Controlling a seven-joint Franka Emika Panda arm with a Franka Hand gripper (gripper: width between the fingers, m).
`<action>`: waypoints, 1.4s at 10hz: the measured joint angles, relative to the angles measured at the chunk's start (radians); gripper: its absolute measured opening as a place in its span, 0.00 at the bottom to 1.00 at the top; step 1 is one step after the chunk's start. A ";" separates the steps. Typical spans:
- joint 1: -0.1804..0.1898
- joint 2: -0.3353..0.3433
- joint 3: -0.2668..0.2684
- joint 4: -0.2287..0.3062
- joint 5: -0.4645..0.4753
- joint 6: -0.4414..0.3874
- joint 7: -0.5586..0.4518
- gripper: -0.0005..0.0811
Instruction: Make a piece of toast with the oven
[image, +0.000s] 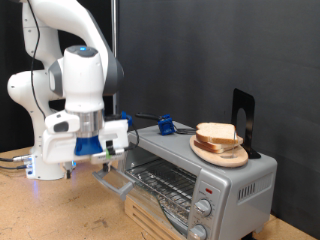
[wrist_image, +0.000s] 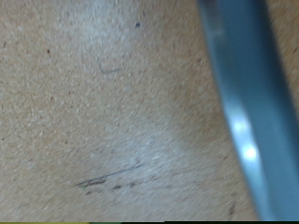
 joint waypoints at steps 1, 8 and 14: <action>-0.009 0.048 -0.009 0.030 0.009 0.026 0.002 1.00; -0.054 0.249 -0.022 0.147 0.036 0.066 -0.030 1.00; -0.066 0.324 -0.077 0.111 -0.065 0.146 -0.039 1.00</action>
